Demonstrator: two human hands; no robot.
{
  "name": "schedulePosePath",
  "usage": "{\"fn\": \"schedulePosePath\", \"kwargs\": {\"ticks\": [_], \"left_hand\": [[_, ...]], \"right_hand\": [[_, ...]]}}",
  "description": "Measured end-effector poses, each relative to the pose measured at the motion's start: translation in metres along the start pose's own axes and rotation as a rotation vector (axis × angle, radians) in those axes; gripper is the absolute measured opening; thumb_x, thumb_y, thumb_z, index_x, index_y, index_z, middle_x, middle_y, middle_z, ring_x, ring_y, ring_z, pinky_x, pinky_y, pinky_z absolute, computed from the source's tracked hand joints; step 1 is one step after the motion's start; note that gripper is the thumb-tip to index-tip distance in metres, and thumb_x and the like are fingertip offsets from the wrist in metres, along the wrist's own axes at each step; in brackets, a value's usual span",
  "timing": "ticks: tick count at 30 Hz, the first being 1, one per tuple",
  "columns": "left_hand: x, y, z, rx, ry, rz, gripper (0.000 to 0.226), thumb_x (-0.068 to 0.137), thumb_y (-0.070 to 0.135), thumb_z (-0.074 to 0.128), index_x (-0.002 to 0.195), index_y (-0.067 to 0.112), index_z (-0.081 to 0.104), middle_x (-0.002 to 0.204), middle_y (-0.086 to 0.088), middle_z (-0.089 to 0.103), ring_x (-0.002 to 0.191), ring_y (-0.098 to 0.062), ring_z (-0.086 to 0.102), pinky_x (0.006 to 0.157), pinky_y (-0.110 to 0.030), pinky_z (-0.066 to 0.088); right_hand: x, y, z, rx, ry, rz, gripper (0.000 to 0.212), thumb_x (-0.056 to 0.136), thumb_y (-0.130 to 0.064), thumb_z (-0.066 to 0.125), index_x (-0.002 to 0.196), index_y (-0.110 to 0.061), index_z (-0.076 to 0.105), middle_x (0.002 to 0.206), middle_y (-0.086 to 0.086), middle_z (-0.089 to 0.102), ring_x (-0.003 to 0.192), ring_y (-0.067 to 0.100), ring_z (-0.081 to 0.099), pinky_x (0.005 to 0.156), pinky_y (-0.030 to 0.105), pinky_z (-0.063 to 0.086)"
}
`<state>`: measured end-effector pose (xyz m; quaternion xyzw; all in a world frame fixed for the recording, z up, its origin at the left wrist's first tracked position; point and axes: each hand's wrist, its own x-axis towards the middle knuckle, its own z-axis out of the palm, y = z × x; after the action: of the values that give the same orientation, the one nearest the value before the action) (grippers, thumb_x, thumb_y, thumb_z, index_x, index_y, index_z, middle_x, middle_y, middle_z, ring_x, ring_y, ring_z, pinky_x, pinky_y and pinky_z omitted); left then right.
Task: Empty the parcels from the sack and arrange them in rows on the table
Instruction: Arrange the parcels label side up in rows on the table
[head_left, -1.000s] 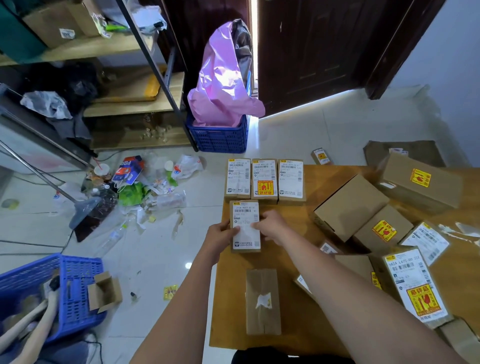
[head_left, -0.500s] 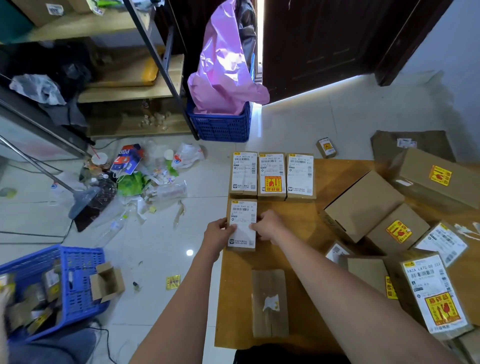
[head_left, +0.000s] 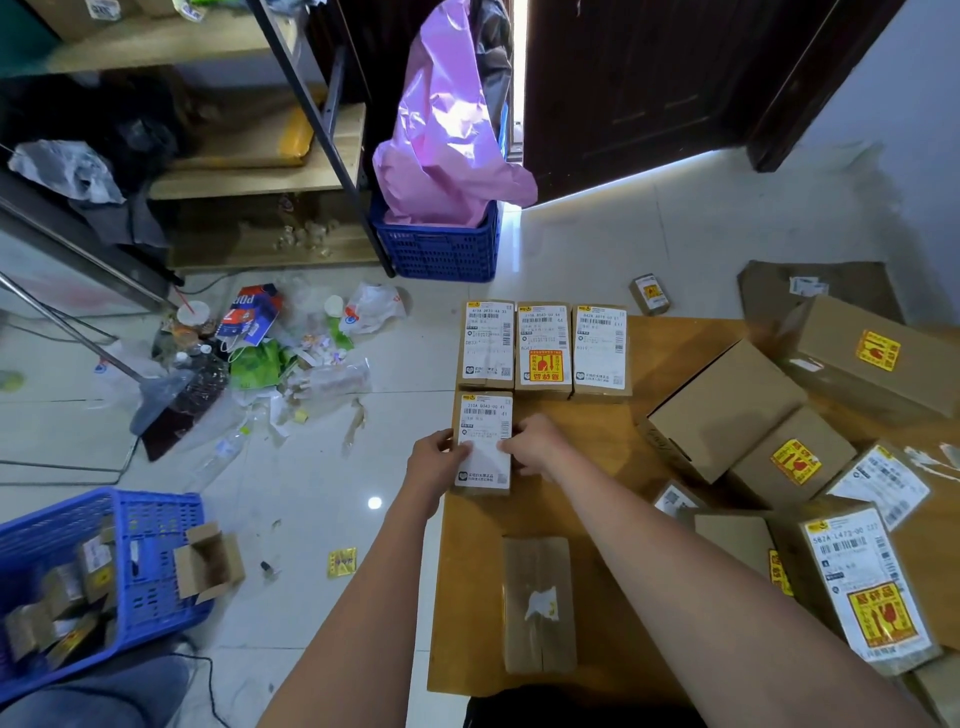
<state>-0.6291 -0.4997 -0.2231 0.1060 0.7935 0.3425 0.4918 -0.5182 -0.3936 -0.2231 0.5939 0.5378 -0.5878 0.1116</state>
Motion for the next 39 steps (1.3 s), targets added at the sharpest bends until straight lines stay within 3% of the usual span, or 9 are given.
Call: {"fn": "schedulePosePath", "kwargs": {"ticks": [6, 17, 24, 28, 31, 33, 36, 39], "left_hand": [[0.001, 0.002, 0.001, -0.006, 0.01, -0.01, 0.044, 0.096, 0.02, 0.059, 0.139, 0.014, 0.051, 0.135, -0.007, 0.06, 0.112, -0.028, 0.064, 0.067, -0.027, 0.056], [-0.006, 0.007, -0.001, 0.026, 0.12, 0.01, 0.047, 0.098, 0.023, 0.057, 0.143, 0.017, 0.044, 0.144, -0.012, 0.05, 0.125, -0.031, 0.054, 0.09, -0.043, 0.053], [-0.028, 0.019, 0.002, 0.062, 0.15, 0.026, 0.044, 0.096, 0.023, 0.059, 0.139, 0.021, 0.046, 0.139, -0.013, 0.052, 0.119, -0.032, 0.056, 0.077, -0.037, 0.055], [-0.039, 0.028, 0.006, 0.089, 0.156, 0.074, 0.038, 0.094, 0.019, 0.061, 0.13, 0.02, 0.05, 0.13, -0.014, 0.059, 0.11, -0.031, 0.061, 0.063, -0.03, 0.054], [-0.049, 0.031, 0.012, 0.129, 0.155, 0.105, 0.027, 0.093, 0.016, 0.061, 0.118, 0.02, 0.053, 0.125, -0.014, 0.062, 0.101, -0.028, 0.062, 0.065, -0.032, 0.057], [-0.057, 0.032, 0.019, 0.169, 0.151, 0.119, 0.02, 0.092, 0.014, 0.06, 0.111, 0.019, 0.055, 0.132, -0.013, 0.059, 0.106, -0.029, 0.061, 0.061, -0.028, 0.055], [-0.066, 0.028, 0.028, 0.251, 0.111, 0.108, 0.008, 0.092, 0.016, 0.06, 0.099, 0.019, 0.06, 0.143, -0.009, 0.051, 0.124, -0.033, 0.053, 0.07, -0.029, 0.055], [-0.075, 0.02, 0.035, 0.331, 0.037, 0.058, 0.006, 0.09, 0.018, 0.061, 0.096, 0.018, 0.063, 0.134, -0.01, 0.056, 0.117, -0.033, 0.057, 0.065, -0.028, 0.054]], "right_hand": [[-0.002, -0.001, -0.001, 0.005, -0.001, -0.007, 0.032, 0.093, -0.011, 0.062, 0.125, -0.007, 0.057, 0.127, 0.009, 0.063, 0.114, 0.028, 0.061, 0.074, 0.034, 0.054], [-0.02, -0.005, -0.011, -0.008, 0.026, -0.018, 0.046, 0.095, -0.011, 0.06, 0.138, -0.003, 0.047, 0.137, 0.014, 0.055, 0.121, 0.033, 0.055, 0.09, 0.042, 0.055], [-0.041, -0.008, -0.018, -0.088, 0.087, -0.087, 0.036, 0.094, -0.015, 0.064, 0.127, -0.002, 0.057, 0.129, 0.013, 0.06, 0.112, 0.028, 0.059, 0.08, 0.033, 0.053], [-0.059, -0.011, -0.028, -0.117, 0.115, -0.112, 0.041, 0.092, -0.019, 0.065, 0.128, -0.001, 0.055, 0.127, 0.013, 0.06, 0.108, 0.028, 0.06, 0.085, 0.036, 0.055], [-0.073, -0.011, -0.036, -0.185, 0.134, -0.12, 0.042, 0.091, -0.024, 0.065, 0.125, -0.001, 0.056, 0.122, 0.013, 0.061, 0.093, 0.026, 0.058, 0.078, 0.033, 0.055], [-0.081, -0.01, -0.04, -0.242, 0.134, -0.114, 0.042, 0.092, -0.024, 0.064, 0.126, -0.001, 0.055, 0.122, 0.013, 0.061, 0.086, 0.024, 0.056, 0.073, 0.032, 0.053], [-0.094, -0.003, -0.044, -0.33, 0.121, -0.092, 0.043, 0.094, -0.023, 0.063, 0.128, 0.0, 0.053, 0.121, 0.015, 0.061, 0.096, 0.029, 0.062, 0.078, 0.034, 0.054], [-0.107, 0.004, -0.044, -0.428, 0.072, -0.062, 0.041, 0.096, -0.026, 0.06, 0.128, 0.0, 0.054, 0.126, 0.016, 0.06, 0.111, 0.032, 0.061, 0.089, 0.035, 0.053]]}}
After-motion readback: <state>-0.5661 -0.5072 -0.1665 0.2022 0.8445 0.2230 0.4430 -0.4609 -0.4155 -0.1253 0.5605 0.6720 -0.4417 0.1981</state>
